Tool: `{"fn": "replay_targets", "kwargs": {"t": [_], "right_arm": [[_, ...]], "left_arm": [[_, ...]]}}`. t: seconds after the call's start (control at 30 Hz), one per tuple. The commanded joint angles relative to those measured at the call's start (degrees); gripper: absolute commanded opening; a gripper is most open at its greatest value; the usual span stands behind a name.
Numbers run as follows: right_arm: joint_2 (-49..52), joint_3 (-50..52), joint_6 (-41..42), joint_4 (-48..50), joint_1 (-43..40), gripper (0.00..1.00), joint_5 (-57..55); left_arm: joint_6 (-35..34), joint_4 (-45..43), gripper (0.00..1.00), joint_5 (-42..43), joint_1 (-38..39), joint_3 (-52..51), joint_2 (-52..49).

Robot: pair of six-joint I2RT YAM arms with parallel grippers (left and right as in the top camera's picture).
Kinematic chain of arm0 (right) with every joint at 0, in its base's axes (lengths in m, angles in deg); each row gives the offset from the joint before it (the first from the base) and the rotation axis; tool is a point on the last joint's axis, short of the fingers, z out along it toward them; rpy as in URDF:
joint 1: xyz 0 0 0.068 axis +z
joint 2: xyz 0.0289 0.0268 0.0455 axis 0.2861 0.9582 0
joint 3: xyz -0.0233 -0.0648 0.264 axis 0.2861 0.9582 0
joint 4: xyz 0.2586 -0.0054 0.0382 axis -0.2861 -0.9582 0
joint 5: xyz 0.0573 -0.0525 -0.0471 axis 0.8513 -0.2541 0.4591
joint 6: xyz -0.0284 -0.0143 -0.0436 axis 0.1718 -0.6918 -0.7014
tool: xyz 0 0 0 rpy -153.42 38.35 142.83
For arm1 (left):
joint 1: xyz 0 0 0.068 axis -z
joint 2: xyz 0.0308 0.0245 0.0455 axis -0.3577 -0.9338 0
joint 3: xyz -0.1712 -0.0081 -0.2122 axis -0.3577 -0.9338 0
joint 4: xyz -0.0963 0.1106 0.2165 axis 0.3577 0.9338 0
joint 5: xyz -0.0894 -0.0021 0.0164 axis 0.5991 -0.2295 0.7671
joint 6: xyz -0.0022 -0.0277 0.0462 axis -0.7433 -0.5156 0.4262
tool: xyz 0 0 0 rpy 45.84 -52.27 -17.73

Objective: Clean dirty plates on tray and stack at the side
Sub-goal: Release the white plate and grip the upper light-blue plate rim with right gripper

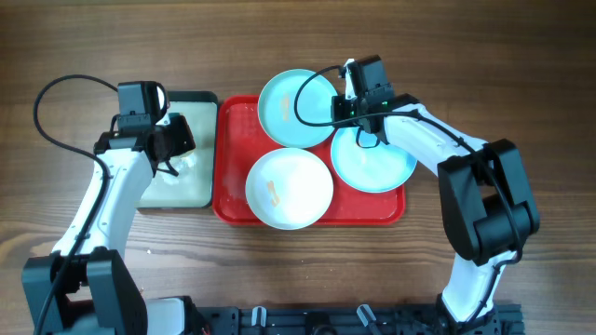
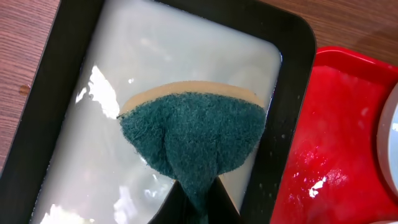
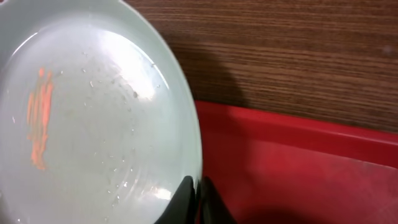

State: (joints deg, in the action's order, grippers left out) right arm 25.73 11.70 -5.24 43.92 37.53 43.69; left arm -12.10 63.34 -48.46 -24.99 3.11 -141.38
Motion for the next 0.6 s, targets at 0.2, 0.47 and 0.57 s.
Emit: {"fn": "replay_targets", "kwargs": {"t": [0.2, 0.47, 0.57], "right_arm": [[1.03, -0.09, -2.97, -1.36, 1.11, 0.04, 4.15], [1.03, -0.09, -3.65, -2.73, 1.79, 0.04, 4.13], [1.03, -0.09, -3.89, -3.08, 1.79, 0.04, 4.15]], "left_arm": [[1.44, -0.61, 0.04, 0.70, -0.22, -0.37, 0.55], [2.47, -0.87, 0.04, 0.72, -0.22, -0.37, 0.55], [2.97, -1.03, 0.04, 0.70, -0.22, -0.37, 0.55]]}}
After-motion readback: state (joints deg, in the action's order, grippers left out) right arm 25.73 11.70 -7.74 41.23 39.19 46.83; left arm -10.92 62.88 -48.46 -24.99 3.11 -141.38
